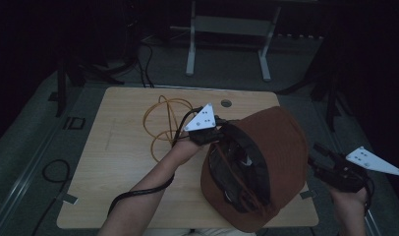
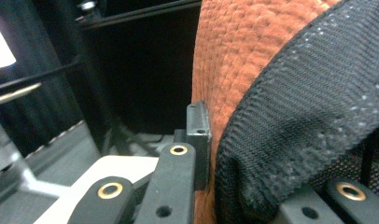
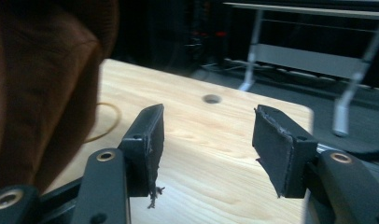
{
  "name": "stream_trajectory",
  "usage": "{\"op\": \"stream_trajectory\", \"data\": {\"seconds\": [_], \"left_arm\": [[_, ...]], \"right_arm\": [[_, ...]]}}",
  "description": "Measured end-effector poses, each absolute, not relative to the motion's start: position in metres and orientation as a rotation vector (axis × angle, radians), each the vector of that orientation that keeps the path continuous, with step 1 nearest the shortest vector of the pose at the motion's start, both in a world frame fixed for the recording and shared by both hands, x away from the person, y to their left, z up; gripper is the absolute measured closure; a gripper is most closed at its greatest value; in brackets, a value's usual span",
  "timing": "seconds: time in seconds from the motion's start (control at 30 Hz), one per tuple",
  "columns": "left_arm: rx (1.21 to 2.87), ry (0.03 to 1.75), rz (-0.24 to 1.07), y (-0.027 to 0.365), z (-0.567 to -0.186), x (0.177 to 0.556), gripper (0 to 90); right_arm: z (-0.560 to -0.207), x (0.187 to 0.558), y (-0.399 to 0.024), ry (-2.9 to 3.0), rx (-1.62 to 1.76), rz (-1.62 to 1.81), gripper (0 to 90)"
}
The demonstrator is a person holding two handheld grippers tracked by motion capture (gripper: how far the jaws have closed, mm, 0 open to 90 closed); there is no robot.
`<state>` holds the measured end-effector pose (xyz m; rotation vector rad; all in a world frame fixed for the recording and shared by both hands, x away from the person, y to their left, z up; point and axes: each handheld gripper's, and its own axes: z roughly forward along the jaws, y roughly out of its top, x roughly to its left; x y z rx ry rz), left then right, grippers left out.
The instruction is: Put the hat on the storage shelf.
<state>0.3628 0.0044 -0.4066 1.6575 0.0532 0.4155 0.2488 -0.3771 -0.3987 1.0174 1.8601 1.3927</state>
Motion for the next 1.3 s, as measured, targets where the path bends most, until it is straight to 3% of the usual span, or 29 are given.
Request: {"op": "stream_trajectory", "data": {"seconds": [0.67, 0.93, 1.03, 1.13, 1.3], "left_arm": [[1.552, -0.13, 0.413, -0.003, -0.403, 0.359, 86.5], [1.546, -0.111, 0.401, -0.009, -0.405, 0.357, 86.5], [1.548, -0.099, 0.41, -0.01, -0.406, 0.357, 86.6], [1.548, -0.098, 0.415, -0.011, -0.405, 0.356, 86.5], [1.553, -0.09, 0.422, -0.009, -0.406, 0.357, 86.5]], "right_arm": [[-0.413, 0.247, -0.321, 2.204, 0.549, 1.603, 42.6], [-0.415, 0.25, -0.3, 2.193, 0.474, 1.664, 31.0], [-0.415, 0.251, -0.296, 2.173, 0.451, 1.733, 31.0], [-0.416, 0.253, -0.292, 2.16, 0.424, 1.793, 34.9], [-0.415, 0.252, -0.283, 2.167, 0.336, 1.839, 54.5]]}}
